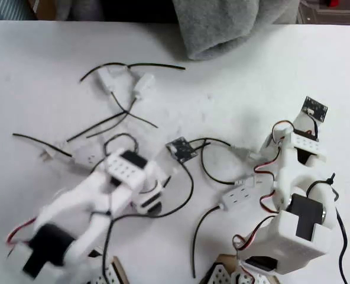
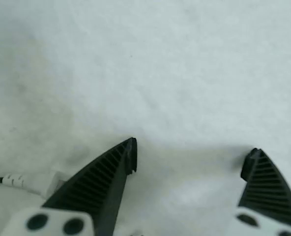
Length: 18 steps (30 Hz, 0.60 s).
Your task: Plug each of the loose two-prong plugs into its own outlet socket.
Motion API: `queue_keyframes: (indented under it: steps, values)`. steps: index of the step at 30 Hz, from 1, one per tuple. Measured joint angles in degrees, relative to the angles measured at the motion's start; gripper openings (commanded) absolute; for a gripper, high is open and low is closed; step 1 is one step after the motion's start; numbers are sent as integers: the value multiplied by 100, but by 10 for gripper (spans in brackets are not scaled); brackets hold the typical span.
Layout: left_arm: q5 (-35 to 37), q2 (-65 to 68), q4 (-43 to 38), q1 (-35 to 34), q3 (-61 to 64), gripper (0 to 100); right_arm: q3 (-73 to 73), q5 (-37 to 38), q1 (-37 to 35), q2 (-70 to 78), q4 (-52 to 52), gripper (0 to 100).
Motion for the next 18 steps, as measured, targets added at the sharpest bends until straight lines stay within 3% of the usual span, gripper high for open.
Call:
queue_keyframes:
  steps: [7,14,18]
  values:
    - [466,624,246,35,-536,41,0,0,0,0,0,342]
    - [501,-308,62,-62,-149,50,0,0,0,0,0,342]
    - [290,-1178,-62,-747,141,98,0,0,0,0,0,342]
